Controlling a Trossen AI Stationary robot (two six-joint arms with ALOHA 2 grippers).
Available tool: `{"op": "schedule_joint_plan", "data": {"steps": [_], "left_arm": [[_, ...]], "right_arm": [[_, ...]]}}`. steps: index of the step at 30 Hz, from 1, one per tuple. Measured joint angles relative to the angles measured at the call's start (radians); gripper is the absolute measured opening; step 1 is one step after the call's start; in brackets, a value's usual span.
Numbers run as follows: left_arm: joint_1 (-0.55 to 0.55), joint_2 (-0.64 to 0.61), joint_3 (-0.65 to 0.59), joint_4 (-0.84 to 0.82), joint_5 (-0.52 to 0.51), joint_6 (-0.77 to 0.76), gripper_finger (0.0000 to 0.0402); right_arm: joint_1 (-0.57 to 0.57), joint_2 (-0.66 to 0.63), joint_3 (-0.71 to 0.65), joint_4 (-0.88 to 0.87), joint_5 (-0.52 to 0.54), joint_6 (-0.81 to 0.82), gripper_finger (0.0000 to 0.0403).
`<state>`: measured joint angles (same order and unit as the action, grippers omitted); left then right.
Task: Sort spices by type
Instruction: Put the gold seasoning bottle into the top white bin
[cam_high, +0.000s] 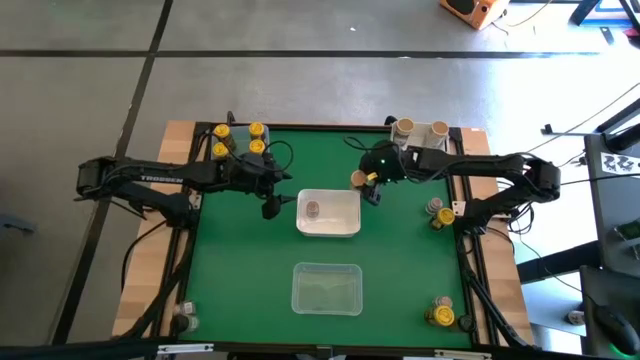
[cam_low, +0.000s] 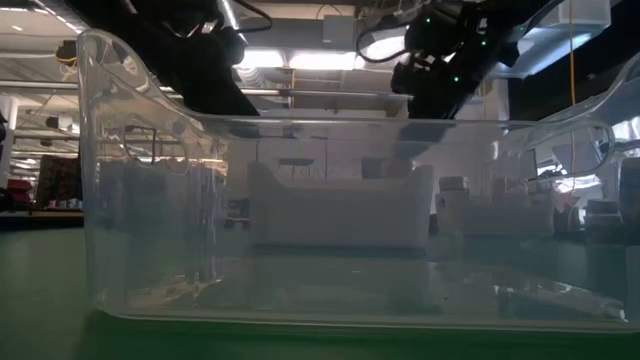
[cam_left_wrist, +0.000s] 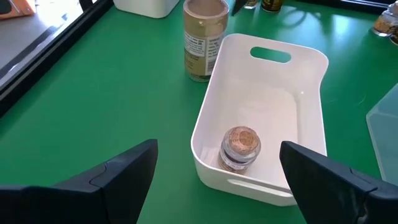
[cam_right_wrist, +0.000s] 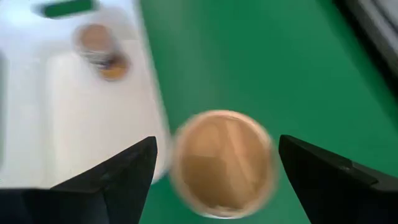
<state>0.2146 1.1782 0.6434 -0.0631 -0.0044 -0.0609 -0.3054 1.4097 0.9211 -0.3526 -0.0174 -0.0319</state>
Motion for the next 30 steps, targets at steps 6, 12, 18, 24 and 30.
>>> {"op": "schedule_joint_plan", "data": {"steps": [6,12,18,24,30], "left_arm": [[0.000,0.000,0.000,0.000,0.000,-0.001,0.0336],[0.000,0.000,0.000,-0.001,0.000,-0.001,0.0336],[0.000,0.001,0.000,-0.002,0.000,-0.002,0.0336],[0.000,0.001,0.000,0.000,0.000,-0.004,0.0336],[0.000,0.001,0.000,0.000,0.000,-0.004,0.0336]], "right_arm": [[-0.003,0.018,-0.001,-0.016,0.021,-0.001,0.0337],[-0.002,0.060,-0.001,-0.003,0.044,0.000,0.0337],[-0.002,0.092,-0.001,0.001,0.052,-0.004,0.0329],[-0.002,0.094,0.000,0.013,0.051,-0.017,0.0276],[-0.002,0.070,0.007,-0.021,0.086,-0.028,0.0276]]}}
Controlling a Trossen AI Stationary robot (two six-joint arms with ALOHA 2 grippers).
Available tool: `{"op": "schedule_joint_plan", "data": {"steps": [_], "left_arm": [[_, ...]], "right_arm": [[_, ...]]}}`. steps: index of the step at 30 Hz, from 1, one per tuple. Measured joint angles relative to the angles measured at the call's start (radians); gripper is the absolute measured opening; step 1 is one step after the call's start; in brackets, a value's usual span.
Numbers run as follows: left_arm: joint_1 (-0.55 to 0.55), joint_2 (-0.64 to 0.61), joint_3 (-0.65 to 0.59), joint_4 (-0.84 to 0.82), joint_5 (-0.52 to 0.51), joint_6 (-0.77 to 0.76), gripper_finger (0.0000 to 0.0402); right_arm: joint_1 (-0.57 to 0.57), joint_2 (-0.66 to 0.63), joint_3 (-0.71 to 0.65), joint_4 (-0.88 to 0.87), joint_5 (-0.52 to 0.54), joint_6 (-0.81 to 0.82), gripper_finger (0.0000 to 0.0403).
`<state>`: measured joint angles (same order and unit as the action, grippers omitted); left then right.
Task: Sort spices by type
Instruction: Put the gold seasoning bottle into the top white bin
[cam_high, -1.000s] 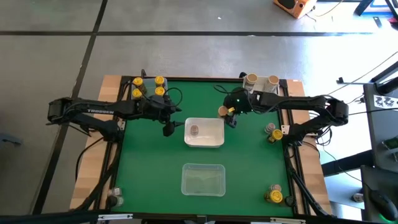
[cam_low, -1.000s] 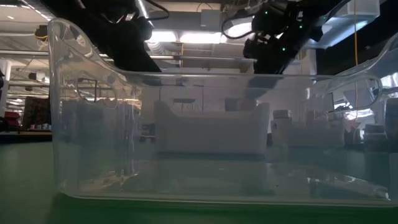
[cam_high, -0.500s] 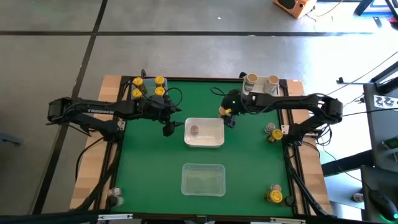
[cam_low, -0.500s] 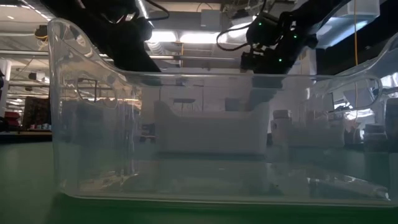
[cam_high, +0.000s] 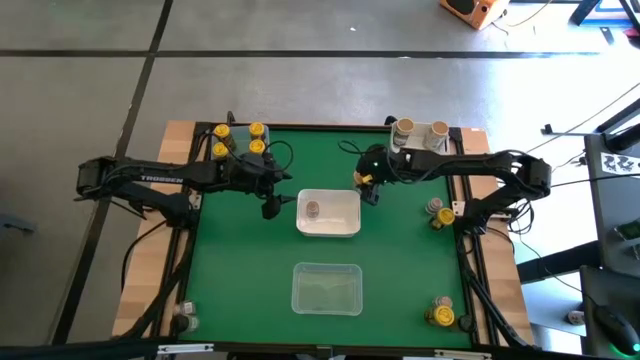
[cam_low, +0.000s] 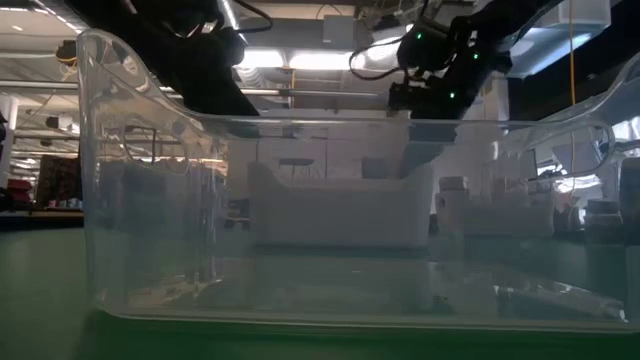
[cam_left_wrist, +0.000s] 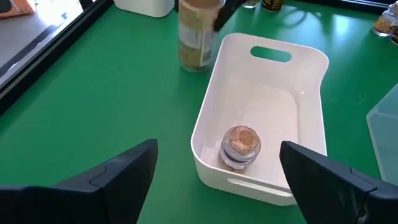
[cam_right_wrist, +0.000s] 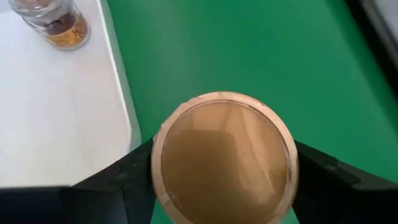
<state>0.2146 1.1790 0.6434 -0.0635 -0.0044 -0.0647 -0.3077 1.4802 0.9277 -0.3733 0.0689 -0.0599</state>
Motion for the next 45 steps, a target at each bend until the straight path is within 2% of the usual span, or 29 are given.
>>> {"op": "schedule_joint_plan", "data": {"steps": [15,23,32,38,45], "left_arm": [[0.000,0.000,0.000,0.000,0.000,-0.001,0.0336],[0.000,0.000,0.000,0.000,0.000,-0.006,0.0336],[0.000,0.000,0.000,0.000,0.000,-0.007,0.0336],[0.000,0.000,0.000,0.000,0.000,-0.006,0.0336],[0.000,0.000,0.000,0.000,0.000,-0.006,0.0336]], "right_arm": [[0.000,-0.263,0.008,-0.176,0.391,0.033,0.0276],[-0.015,-0.330,0.008,-0.255,0.616,0.086,0.0276],[-0.183,-0.333,-0.065,-0.242,0.631,0.148,0.0276],[-0.301,-0.333,-0.133,-0.137,0.518,0.165,0.0276],[-0.382,-0.333,-0.188,-0.089,0.497,0.170,0.0277]]}}
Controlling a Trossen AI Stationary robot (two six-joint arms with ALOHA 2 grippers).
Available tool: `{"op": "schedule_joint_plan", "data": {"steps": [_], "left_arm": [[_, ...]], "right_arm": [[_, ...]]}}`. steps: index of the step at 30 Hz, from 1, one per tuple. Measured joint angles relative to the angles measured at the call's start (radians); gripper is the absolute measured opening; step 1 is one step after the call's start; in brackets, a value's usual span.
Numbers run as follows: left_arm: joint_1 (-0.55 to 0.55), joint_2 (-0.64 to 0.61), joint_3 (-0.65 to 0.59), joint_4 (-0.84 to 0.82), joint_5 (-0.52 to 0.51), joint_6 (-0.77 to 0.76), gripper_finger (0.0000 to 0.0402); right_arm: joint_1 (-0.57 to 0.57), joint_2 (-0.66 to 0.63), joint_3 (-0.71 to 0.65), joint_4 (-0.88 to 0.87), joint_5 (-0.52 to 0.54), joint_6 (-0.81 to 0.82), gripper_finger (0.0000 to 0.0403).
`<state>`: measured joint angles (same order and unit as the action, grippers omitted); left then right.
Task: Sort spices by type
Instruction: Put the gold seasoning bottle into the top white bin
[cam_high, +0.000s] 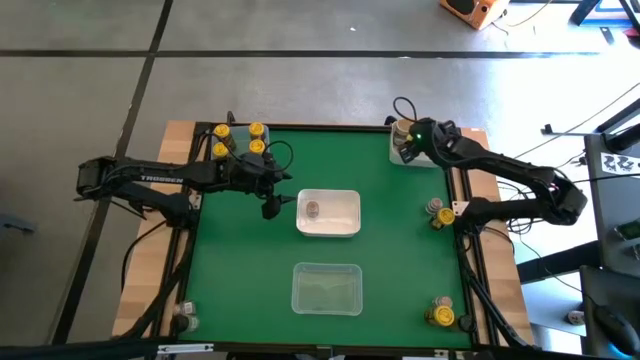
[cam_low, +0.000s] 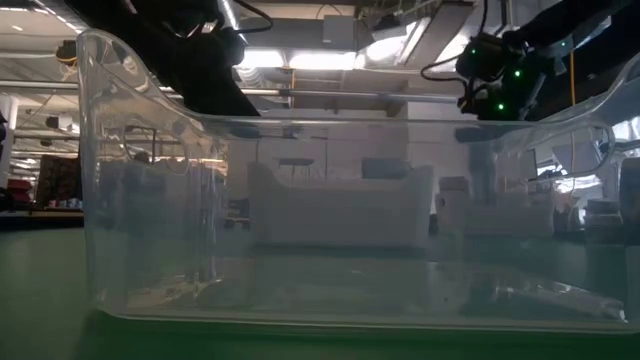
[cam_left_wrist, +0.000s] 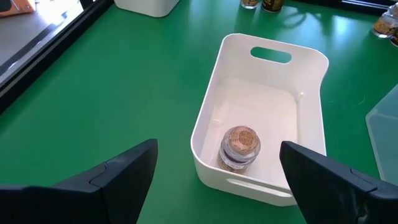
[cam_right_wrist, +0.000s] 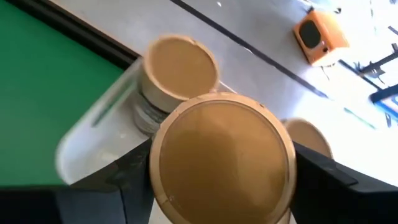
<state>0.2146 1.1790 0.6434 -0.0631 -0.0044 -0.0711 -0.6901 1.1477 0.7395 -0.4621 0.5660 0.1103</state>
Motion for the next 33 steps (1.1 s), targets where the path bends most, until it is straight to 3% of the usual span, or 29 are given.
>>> {"op": "schedule_joint_plan", "data": {"steps": [13,24,33], "left_arm": [[0.000,0.000,0.000,0.000,0.000,0.006,0.0336],[0.000,0.000,0.000,0.000,0.000,0.004,0.0336],[0.000,0.000,0.000,0.000,0.000,0.002,0.0336]], "right_arm": [[-0.053,0.002,-0.105,0.192,-0.027,-0.009,0.0280],[-0.052,0.054,-0.140,0.247,-0.029,-0.010,0.0282],[-0.052,0.089,-0.140,0.286,-0.004,-0.022,0.0316]]}}
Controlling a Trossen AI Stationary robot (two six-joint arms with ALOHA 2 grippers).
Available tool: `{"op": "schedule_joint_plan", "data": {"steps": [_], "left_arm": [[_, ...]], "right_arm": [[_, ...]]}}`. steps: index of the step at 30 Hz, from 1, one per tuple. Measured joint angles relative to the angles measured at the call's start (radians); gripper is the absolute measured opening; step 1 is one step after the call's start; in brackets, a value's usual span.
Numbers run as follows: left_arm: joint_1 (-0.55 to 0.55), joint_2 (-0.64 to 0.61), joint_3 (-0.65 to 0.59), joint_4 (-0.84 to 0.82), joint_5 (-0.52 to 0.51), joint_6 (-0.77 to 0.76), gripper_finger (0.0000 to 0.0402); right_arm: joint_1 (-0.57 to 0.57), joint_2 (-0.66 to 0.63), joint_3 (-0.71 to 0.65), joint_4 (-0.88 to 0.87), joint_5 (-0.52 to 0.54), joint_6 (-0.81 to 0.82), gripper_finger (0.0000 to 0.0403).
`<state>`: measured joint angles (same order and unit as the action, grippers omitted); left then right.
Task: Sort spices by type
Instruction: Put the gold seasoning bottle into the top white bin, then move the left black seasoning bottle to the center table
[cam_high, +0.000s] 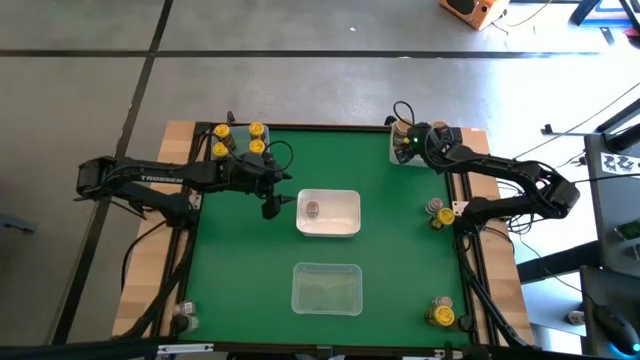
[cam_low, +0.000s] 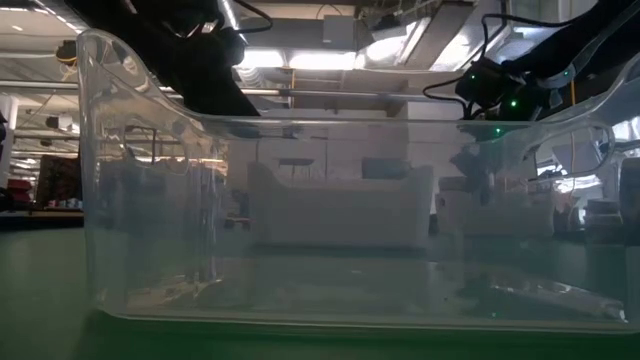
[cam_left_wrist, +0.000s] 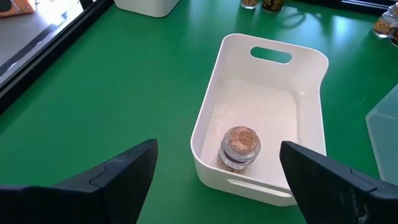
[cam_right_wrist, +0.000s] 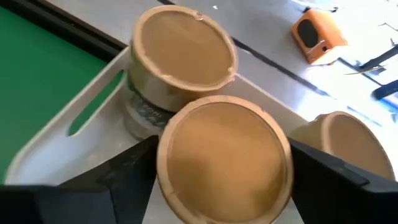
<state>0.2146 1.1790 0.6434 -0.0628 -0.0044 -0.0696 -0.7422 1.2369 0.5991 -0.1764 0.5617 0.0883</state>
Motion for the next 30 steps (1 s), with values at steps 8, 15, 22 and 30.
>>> {"op": "schedule_joint_plan", "data": {"steps": [8,15,22,30], "left_arm": [[0.000,0.000,0.000,0.000,0.000,0.004,0.0336],[0.000,0.000,0.000,0.006,0.000,0.004,0.0336],[0.000,0.000,0.000,0.056,0.000,-0.007,0.0336],[0.000,0.000,0.000,0.077,-0.001,-0.035,0.0336]], "right_arm": [[0.002,-0.008,0.023,-0.007,0.063,-0.042,0.0332],[0.003,-0.054,0.094,-0.034,0.043,-0.097,0.0331],[0.120,-0.118,0.115,0.012,-0.332,-0.120,0.0332],[0.330,-0.083,0.115,0.172,-0.607,-0.146,0.0332]]}}
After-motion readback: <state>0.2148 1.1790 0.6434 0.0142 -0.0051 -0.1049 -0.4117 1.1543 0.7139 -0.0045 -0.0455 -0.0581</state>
